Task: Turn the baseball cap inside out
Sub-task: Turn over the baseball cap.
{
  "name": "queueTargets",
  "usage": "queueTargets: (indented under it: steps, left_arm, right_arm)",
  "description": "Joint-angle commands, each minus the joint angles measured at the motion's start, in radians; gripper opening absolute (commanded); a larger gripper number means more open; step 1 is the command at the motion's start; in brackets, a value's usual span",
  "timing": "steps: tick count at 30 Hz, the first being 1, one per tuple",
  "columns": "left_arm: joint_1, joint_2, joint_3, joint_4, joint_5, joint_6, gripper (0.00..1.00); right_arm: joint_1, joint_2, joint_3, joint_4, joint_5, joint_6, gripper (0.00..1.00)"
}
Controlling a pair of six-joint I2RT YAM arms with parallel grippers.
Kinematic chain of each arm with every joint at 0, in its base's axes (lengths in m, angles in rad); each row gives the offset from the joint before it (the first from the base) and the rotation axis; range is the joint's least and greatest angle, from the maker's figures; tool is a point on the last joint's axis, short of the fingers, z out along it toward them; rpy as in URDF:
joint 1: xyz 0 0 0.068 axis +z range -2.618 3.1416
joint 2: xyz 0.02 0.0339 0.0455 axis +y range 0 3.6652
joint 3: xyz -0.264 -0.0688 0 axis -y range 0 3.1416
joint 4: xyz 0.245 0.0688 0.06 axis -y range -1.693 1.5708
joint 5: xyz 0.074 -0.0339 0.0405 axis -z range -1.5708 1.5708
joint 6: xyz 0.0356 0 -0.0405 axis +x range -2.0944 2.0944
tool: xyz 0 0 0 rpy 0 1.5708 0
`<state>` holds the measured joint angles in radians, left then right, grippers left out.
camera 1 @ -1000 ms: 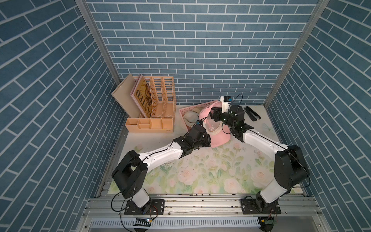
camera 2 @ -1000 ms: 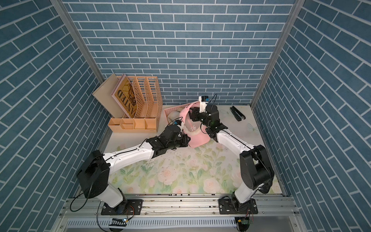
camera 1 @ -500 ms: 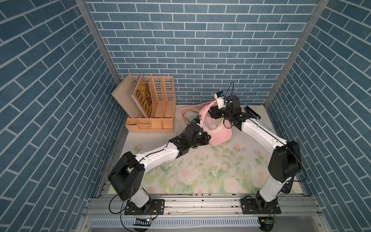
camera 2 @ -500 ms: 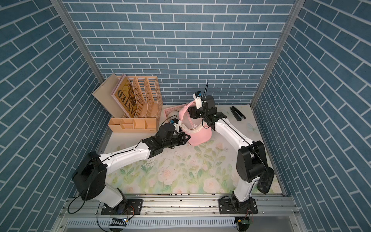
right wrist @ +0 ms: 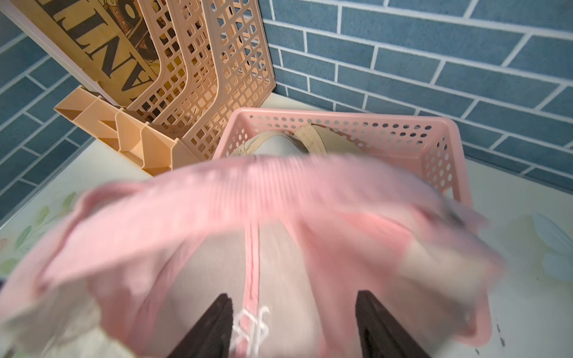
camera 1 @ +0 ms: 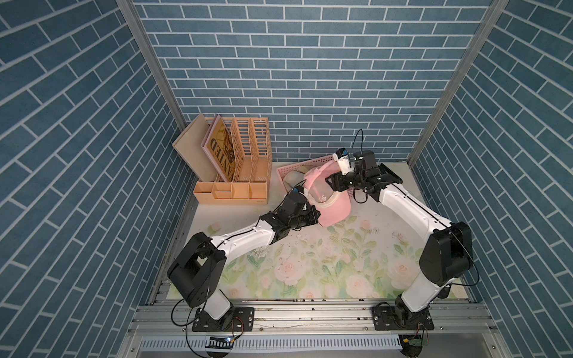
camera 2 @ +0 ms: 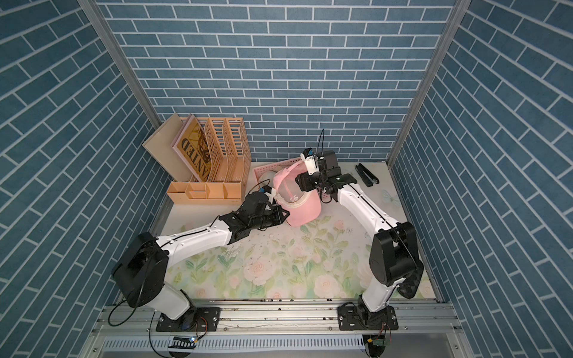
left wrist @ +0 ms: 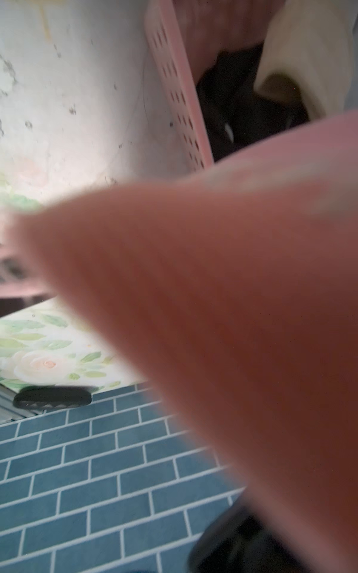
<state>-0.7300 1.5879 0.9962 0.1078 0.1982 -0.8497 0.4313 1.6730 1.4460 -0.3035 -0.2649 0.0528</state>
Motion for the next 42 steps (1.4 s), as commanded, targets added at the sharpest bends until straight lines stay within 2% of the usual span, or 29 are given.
queueTargets:
  steps: [1, 7, 11, 13, 18, 22, 26, 33, 38, 42]
  left_arm:
    - [0.038, -0.002, -0.011, 0.043, -0.031, -0.016, 0.0]
    - [0.04, 0.029, 0.022, 0.046, 0.011, -0.012, 0.0]
    - [0.038, 0.02, 0.033, 0.03, 0.009, -0.01, 0.0]
    - [0.033, 0.019, 0.042, 0.019, -0.001, 0.007, 0.0]
    - [0.007, 0.036, 0.062, 0.0, 0.0, 0.037, 0.0]
    - [-0.015, 0.044, 0.075, -0.006, 0.004, 0.044, 0.0]
    - [-0.027, 0.052, 0.092, -0.007, 0.006, 0.049, 0.0]
    - [-0.078, 0.053, 0.134, -0.044, -0.034, 0.079, 0.0]
    - [-0.089, 0.044, 0.133, -0.054, -0.038, 0.09, 0.0]
    - [-0.103, 0.04, 0.131, -0.069, -0.049, 0.101, 0.0]
  right_arm:
    - [-0.028, -0.096, -0.064, 0.105, -0.134, 0.075, 0.66]
    - [-0.028, -0.149, -0.147, 0.16, -0.12, 0.126, 0.66]
    - [-0.028, -0.216, -0.203, 0.163, 0.017, 0.145, 0.65]
    - [-0.029, -0.226, -0.203, 0.147, 0.095, 0.143, 0.61]
    - [-0.028, -0.233, -0.198, 0.162, 0.137, 0.123, 0.21]
    - [-0.028, -0.206, -0.173, 0.185, 0.056, 0.131, 0.06]
    - [-0.02, -0.18, -0.174, 0.256, 0.017, 0.174, 0.03]
    - [-0.008, -0.068, -0.128, 0.302, 0.035, 0.228, 0.0]
    - [-0.009, -0.007, -0.097, 0.321, 0.094, 0.241, 0.0]
    - [-0.021, -0.031, -0.121, 0.418, 0.18, 0.284, 0.0]
